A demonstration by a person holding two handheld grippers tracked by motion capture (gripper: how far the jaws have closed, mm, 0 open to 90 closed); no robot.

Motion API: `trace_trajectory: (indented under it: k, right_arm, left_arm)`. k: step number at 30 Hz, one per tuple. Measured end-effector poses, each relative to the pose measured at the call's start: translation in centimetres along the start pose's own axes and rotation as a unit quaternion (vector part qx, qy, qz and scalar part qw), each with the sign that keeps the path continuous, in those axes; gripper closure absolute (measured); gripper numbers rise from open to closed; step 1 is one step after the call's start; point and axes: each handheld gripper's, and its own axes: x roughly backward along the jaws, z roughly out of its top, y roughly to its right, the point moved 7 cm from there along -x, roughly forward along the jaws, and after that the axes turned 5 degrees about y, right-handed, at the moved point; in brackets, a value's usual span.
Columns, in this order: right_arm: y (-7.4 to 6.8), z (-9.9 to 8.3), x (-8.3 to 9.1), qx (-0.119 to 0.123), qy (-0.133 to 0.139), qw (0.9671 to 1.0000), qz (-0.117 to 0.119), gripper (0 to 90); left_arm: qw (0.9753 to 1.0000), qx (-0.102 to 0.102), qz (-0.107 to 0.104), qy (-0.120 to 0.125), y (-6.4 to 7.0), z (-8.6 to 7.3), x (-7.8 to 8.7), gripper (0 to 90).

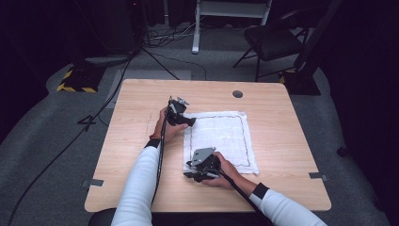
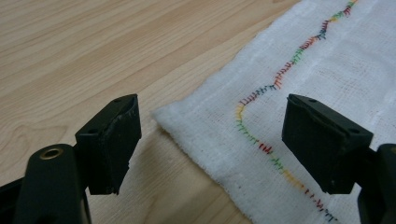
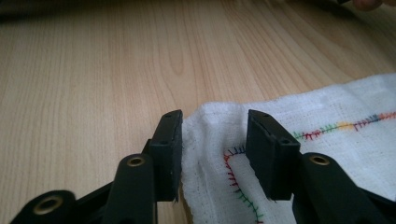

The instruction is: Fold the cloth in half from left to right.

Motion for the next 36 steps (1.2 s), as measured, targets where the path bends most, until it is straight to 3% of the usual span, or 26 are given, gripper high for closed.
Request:
trace_trajectory:
  k: [1, 5, 8, 11, 12, 15, 19, 22, 27, 33, 36]
  right_arm:
    - [0.1, 0.0, 0.0, -0.009, 0.0, 1.0, 0.0, 60.8]
    - [0.0, 0.0, 0.1, 0.002, -0.005, 0.9999, -0.014, 70.7]
    - [0.1, 0.0, 0.1, 0.003, -0.004, 0.9997, -0.025, 77.5]
    - [0.1, 0.0, 0.1, 0.009, -0.005, 0.9993, -0.035, 81.7]
    - [0.1, 0.0, 0.1, 0.008, -0.004, 0.9993, -0.036, 82.5]
    - [0.2, -0.2, 0.2, 0.011, -0.001, 0.9993, -0.037, 83.6]
    - [0.2, -0.2, 0.3, 0.01, -0.001, 0.9991, -0.041, 84.8]
    - [0.2, -0.3, 0.3, 0.009, -0.001, 0.9992, -0.039, 85.6]
    - [0.4, -0.2, 0.5, 0.0, 0.009, 0.9994, -0.032, 86.3]
    - [0.1, 0.2, 0.8, 0.0, 0.018, 0.9993, -0.031, 86.4]
    - [0.1, 0.2, 0.8, 0.002, 0.017, 0.9993, -0.033, 86.4]
  left_arm:
    - [1.0, 0.001, -0.002, -0.001, 0.1, 0.1, -0.1, 20.2]
    - [0.9998, 0.003, 0.005, -0.02, 0.0, -0.2, -0.8, 20.6]
    - [0.9998, 0.015, 0.008, -0.008, 0.2, -0.4, -0.9, 20.9]
    - [0.9999, 0.012, 0.005, -0.002, 0.0, -0.5, -0.7, 24.8]
    - [0.9998, 0.019, 0.007, -0.003, -0.1, -0.4, -0.6, 27.5]
    - [0.9995, 0.033, 0.004, 0.002, -0.4, -0.3, -0.4, 49.4]
    - [0.9996, 0.026, -0.015, 0.002, -0.1, -0.3, -0.2, 66.7]
    - [0.9994, 0.023, -0.026, 0.0, -0.1, -0.5, -0.1, 73.7]
    - [0.9995, 0.014, -0.025, 0.011, -0.6, -0.8, 0.6, 85.9]
    - [0.9996, 0.002, -0.029, 0.002, -1.0, -1.1, 1.3, 86.9]
    - [0.9996, 0.009, -0.019, 0.018, -1.2, -0.9, 1.5, 82.3]
